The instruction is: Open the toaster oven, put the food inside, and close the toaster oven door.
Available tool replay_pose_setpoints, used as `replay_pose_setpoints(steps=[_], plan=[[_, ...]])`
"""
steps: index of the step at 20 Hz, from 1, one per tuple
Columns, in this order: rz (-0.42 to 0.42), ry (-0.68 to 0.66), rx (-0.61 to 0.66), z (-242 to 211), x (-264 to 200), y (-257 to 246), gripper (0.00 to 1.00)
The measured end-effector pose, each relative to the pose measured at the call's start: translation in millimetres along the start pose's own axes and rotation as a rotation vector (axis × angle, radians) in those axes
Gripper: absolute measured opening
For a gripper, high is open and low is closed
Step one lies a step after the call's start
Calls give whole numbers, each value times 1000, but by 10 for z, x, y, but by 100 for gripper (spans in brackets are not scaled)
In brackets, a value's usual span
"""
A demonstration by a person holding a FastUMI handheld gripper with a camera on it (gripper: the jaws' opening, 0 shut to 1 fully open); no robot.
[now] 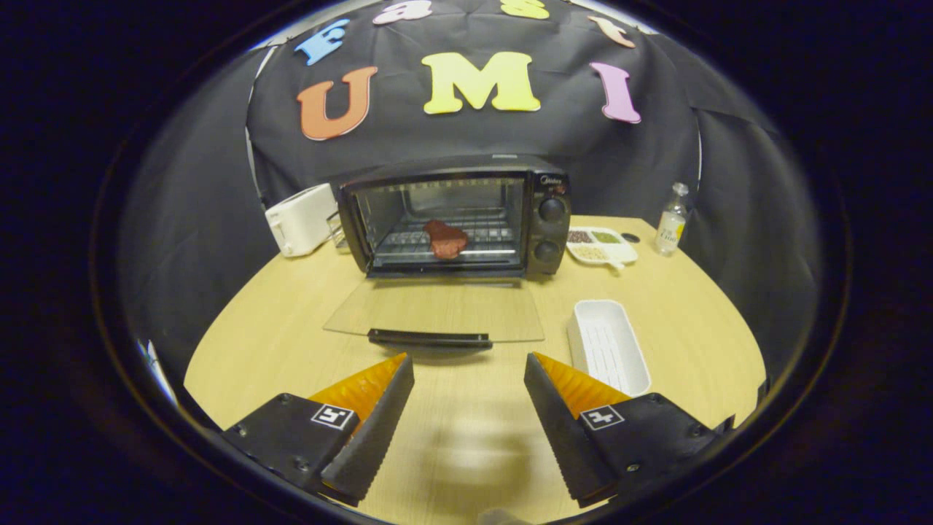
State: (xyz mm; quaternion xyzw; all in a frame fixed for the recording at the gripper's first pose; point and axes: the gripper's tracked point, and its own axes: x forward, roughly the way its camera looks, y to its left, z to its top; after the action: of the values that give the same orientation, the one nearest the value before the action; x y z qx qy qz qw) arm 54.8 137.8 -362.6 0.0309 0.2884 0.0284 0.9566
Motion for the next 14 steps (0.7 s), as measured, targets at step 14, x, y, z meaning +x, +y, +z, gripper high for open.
replay_pose_setpoints(steps=[14], plan=[[0,112,39,-325,955,298,98]])
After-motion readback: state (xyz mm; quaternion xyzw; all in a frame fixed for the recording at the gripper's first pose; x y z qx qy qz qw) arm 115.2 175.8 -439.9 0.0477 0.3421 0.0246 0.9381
